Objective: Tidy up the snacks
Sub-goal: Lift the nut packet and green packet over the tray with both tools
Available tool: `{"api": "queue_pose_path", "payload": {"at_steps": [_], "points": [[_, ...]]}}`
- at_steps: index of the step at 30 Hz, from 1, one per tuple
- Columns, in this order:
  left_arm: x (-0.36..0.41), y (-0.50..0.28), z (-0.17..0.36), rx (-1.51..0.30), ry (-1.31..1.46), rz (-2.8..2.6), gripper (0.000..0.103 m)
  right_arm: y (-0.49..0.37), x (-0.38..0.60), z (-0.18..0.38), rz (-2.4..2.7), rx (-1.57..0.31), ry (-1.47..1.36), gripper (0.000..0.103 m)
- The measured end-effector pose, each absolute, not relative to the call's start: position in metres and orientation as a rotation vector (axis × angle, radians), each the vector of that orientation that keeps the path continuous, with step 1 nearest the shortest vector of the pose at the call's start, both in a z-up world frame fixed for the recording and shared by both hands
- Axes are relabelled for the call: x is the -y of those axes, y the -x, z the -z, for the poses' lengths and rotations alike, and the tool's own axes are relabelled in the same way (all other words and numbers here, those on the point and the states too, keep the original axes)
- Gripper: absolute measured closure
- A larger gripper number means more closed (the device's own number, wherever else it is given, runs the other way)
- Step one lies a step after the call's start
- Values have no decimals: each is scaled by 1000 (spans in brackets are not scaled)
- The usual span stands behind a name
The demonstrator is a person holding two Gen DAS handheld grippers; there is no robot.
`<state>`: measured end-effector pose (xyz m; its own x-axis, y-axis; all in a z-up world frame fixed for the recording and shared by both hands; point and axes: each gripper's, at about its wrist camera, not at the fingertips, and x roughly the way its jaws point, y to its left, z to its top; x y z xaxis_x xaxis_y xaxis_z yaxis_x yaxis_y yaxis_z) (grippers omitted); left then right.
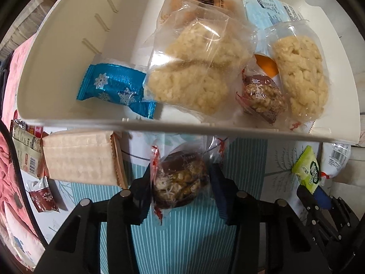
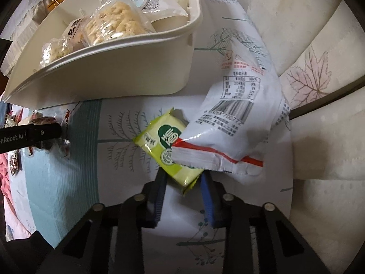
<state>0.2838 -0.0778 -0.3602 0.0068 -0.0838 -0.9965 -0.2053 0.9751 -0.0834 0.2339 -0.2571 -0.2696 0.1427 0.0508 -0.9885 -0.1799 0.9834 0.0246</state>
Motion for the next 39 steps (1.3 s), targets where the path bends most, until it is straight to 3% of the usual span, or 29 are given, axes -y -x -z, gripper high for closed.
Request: {"api": "queue_pose_path", "payload": {"at_steps": [5, 7, 8, 21, 24, 26, 28, 31, 34, 39], "points": [[73, -271, 361, -1567, 250, -95, 60, -227, 262, 266, -213, -1434, 21, 83], [71, -264, 361, -1568, 256, -95, 60, -222, 264, 264, -233, -1450, -36, 98], [70, -262, 361, -1569, 256, -96, 60, -221, 267, 264, -238, -1455, -56, 99], [52, -205, 367, -1582, 281, -103, 60, -232, 301, 245, -234, -1378, -301, 97], [41, -197, 362, -1578, 285, -103, 60, -224, 300, 239, -243, -1366, -299, 89], [30, -196, 360, -1573, 286, -102, 60, -223, 296, 234, -264, -1341, -293, 76], [19, -200, 355, -1569, 284, -101, 60, -224, 292, 229, -290, -1308, -268, 55], [12, -197, 351, -1563, 281, -98, 60, -231, 279, 226, -306, -1285, -193, 42], [11, -208, 347, -1559, 276, -97, 60, -238, 267, 229, -307, -1275, -96, 36], [6, -208, 337, -1549, 282, -97, 60, -243, 248, 242, -300, -1279, 21, 35]]}}
